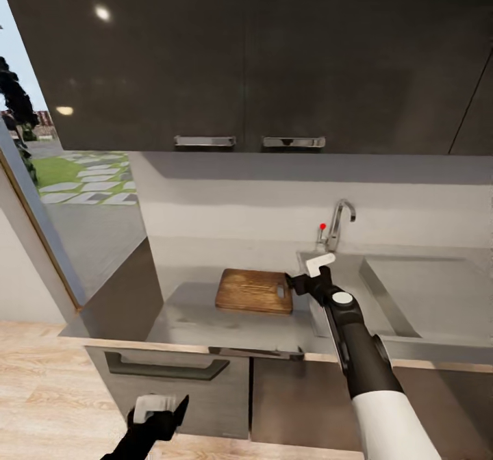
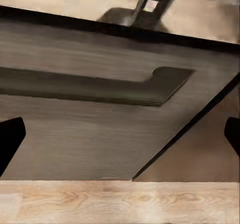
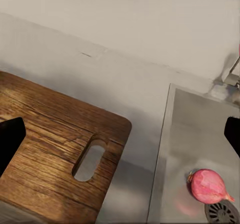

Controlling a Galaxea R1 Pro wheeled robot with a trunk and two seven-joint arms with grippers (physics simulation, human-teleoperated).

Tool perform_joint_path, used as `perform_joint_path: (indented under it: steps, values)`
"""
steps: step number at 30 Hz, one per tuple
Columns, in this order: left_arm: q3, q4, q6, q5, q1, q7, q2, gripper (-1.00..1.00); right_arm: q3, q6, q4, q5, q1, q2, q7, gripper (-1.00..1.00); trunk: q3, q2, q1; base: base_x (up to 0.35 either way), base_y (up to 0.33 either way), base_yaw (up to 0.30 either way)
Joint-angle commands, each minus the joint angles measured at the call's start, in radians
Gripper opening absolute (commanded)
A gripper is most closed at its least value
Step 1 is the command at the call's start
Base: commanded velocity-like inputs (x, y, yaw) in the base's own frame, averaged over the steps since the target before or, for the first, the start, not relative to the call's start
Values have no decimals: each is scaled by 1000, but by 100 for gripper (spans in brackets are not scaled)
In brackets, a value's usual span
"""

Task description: In the kitchen, take the Vidalia onion out of the sink, dice it on the chopping board with the paring knife, put the diced onion into the bowl on the countertop, then place both the paring knife and the chopping board into the sink.

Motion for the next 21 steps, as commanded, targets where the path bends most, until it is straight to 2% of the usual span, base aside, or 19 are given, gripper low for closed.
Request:
perform_joint_path:
  steps: [1, 2, 5, 6, 10, 12, 13, 18, 19, 21]
  values:
    - [3, -61, 65, 0, 1, -54, -1, 100, -21, 2, -2, 10, 0, 1, 35, 100, -2, -2, 1, 0, 0, -62]
    - [3, -108, 109, 0, 1, -83, -1, 100, -41, 2, -4, 10, 0, 1, 58, 100, -1, -2, 1, 0, 0, -39]
    - [3, -162, 154, 0, 2, -109, -1, 100, -74, 2, -6, 10, 1, 1, 85, 100, 0, -2, 1, 0, 0, -26]
    - [3, -185, 173, 0, 2, -119, -1, 100, -98, 2, -10, 10, 1, 0, 99, 100, 0, -2, 1, 0, 0, -13]
    - [3, -224, 205, 0, 2, -133, -1, 100, -143, 3, -35, 10, 1, 0, 127, 100, 1, -2, 1, 0, 0, -8]
    - [2, -241, 220, 0, 2, -137, -1, 100, -153, 4, -43, 10, 1, 0, 137, 100, 1, -2, 1, 0, 0, -23]
    - [-14, -264, 263, 1, 2, -154, -1, 100, -164, 5, -56, 10, 1, 0, 157, 100, 2, -2, 1, 0, 0, -90]
    - [-62, -274, 291, 0, 2, -184, -1, 100, -170, 6, -61, 10, 1, 0, 170, 100, 4, -2, 1, 0, 0, -189]
    - [-82, -276, 296, 0, 2, -190, -1, 100, -170, 6, -62, 10, 1, -1, 172, 100, 5, -2, 1, 0, 0, -270]
    - [-94, -277, 297, 0, 2, -192, -2, 100, -170, 6, -62, 10, 1, -1, 173, 100, 6, -2, 1, 0, 0, -278]
